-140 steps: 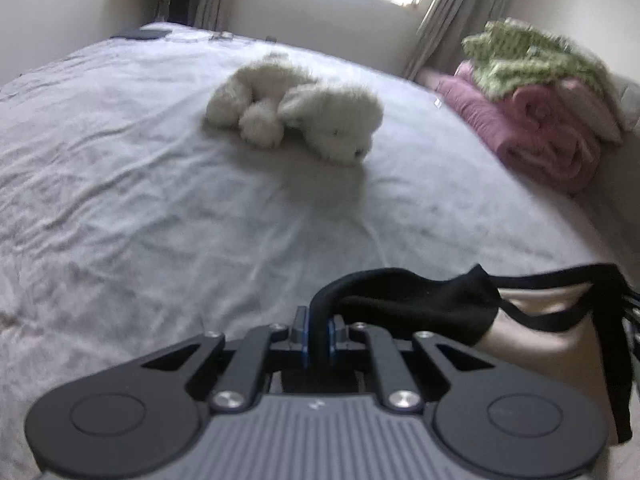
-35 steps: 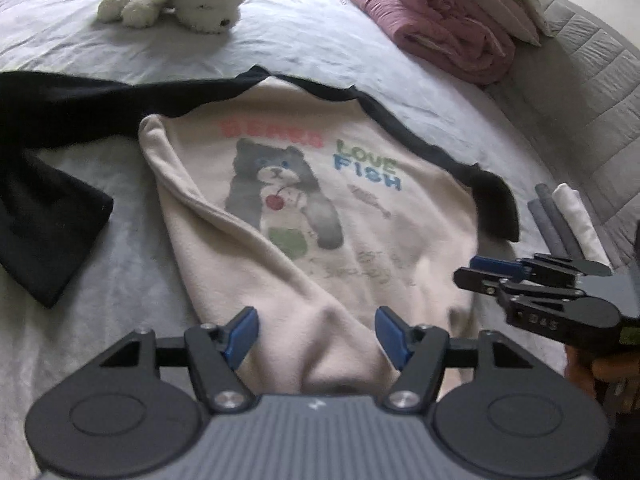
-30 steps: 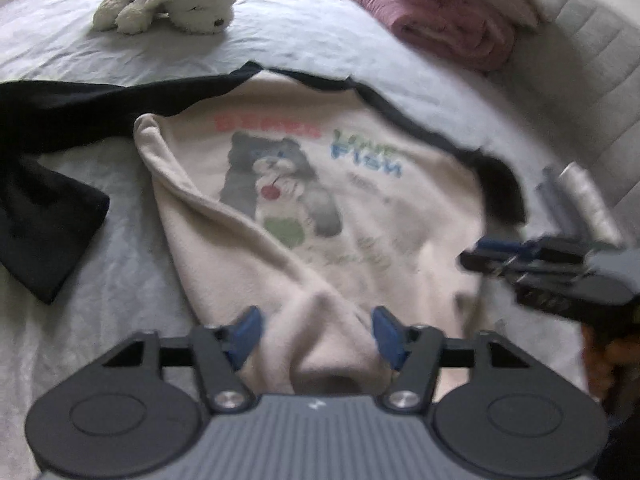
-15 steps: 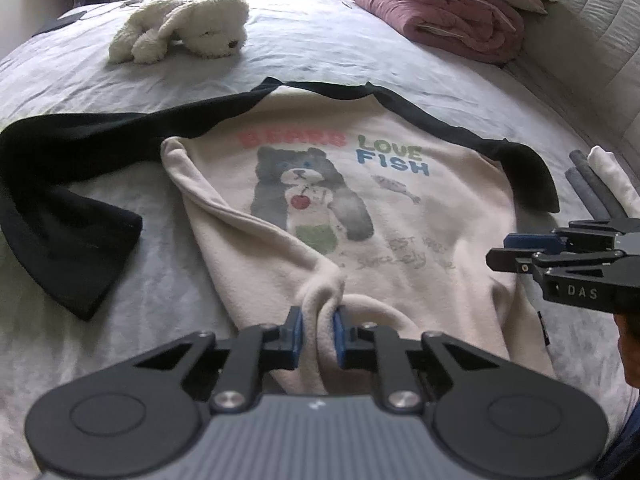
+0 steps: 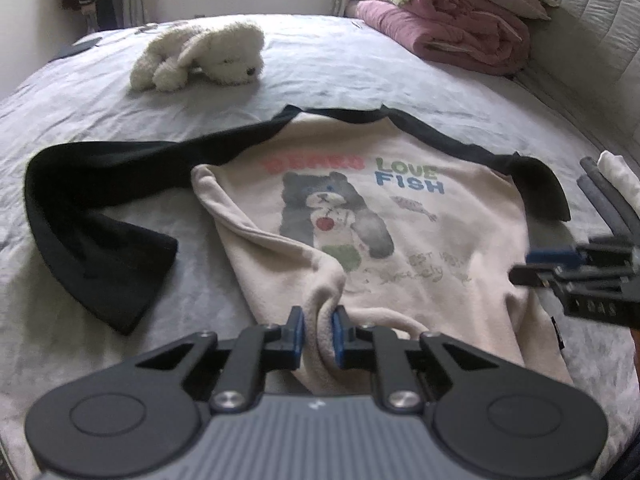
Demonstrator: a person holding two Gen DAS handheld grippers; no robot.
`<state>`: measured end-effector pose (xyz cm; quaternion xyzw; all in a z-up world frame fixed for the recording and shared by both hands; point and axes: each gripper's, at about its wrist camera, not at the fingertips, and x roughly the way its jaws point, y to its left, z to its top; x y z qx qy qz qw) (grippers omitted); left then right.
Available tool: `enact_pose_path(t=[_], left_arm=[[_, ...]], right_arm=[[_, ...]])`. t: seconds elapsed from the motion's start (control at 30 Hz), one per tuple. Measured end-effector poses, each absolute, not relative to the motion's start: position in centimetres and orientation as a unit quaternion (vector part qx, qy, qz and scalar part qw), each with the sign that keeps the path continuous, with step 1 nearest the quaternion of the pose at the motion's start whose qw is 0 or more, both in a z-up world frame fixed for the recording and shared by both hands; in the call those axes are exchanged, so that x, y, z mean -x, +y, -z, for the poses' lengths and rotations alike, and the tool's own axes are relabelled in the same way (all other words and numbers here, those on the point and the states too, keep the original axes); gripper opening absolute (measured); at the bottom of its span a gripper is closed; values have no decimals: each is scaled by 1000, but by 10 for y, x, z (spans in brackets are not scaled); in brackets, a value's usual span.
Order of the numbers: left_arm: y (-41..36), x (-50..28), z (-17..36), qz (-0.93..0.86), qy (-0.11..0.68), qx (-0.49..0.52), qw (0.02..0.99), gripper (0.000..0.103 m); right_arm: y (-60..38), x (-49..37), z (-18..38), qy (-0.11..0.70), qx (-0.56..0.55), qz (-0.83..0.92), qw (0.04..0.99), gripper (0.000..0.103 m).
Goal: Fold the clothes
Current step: 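Grasp the T-shirt hem with the left gripper, then pull the hem with the left gripper while the right gripper pinches the hem beside it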
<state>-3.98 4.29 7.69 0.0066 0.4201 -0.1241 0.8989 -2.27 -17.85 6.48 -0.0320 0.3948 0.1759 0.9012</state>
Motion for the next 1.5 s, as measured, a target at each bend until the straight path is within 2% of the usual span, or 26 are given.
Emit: enact_pose_path(t=[0.37, 0.47, 0.5, 0.7, 0.77, 0.8, 0.87, 0.9, 0.93, 1.17, 1.27, 1.33, 1.37, 1.43, 1.5], left_arm=[[89, 93, -72, 94, 406, 39, 908, 14], [98, 96, -69, 91, 406, 51, 908, 11], [101, 97, -68, 90, 406, 54, 908, 7], [115, 93, -58, 97, 420, 77, 899, 7], [117, 94, -55, 100, 424, 87, 896, 8], [118, 94, -54, 100, 425, 92, 895, 9], [118, 94, -52, 102, 428, 94, 893, 21], [118, 94, -50, 102, 430, 93, 892, 34], [115, 94, -48, 103, 433, 91, 891, 40], [94, 90, -35, 109, 427, 37, 897, 39], [94, 88, -36, 114, 428, 39, 896, 33], [94, 86, -36, 117, 428, 40, 895, 17], [94, 85, -37, 119, 428, 40, 895, 13], [94, 83, -37, 122, 428, 41, 895, 9], [96, 85, -40, 124, 427, 45, 894, 8]], right_arm=[[-205, 114, -40, 415, -48, -155, 895, 34], [-207, 116, -40, 413, -70, -157, 894, 34], [-206, 114, -40, 413, -75, -160, 893, 34], [-208, 108, -28, 422, -88, -147, 890, 38], [-212, 108, -27, 422, -101, -143, 890, 32], [-215, 109, -28, 422, -109, -137, 890, 31], [-222, 111, -28, 422, -133, -134, 886, 34], [-222, 112, -28, 423, -135, -134, 886, 36], [-221, 113, -28, 423, -133, -135, 886, 36], [-218, 117, -25, 416, -129, -127, 891, 36], [-216, 120, -24, 408, -129, -119, 896, 35], [-212, 121, -23, 402, -121, -114, 900, 35], [-210, 121, -23, 399, -116, -112, 903, 35], [-206, 121, -22, 394, -108, -106, 906, 21], [-206, 122, -25, 390, -106, -101, 909, 12]])
